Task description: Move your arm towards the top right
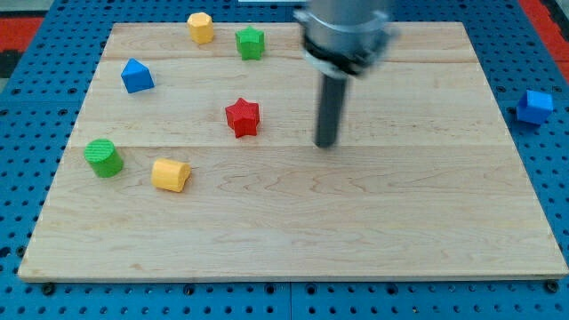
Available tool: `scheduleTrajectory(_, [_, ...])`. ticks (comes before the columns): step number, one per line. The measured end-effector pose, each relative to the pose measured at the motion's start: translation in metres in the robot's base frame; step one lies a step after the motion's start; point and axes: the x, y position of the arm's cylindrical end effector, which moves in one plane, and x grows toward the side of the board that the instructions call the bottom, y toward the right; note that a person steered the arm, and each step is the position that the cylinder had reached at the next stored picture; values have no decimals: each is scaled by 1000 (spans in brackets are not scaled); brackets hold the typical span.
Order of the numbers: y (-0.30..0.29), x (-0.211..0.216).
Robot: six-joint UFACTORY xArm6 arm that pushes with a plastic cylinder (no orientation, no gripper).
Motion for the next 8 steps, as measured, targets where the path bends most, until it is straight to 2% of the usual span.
scheduleTrajectory(1, [-22,-14])
scheduleTrajectory(2, [-101,14])
scheduleTrajectory(3, [-51,-21])
scheduleTrajectory(4, [70,-69])
scheduleTrajectory(5, [93,-77])
scheduleTrajectory(6, [14,-64])
scheduleTrajectory(7, [104,-113])
scheduleTrajectory(8, [241,-156])
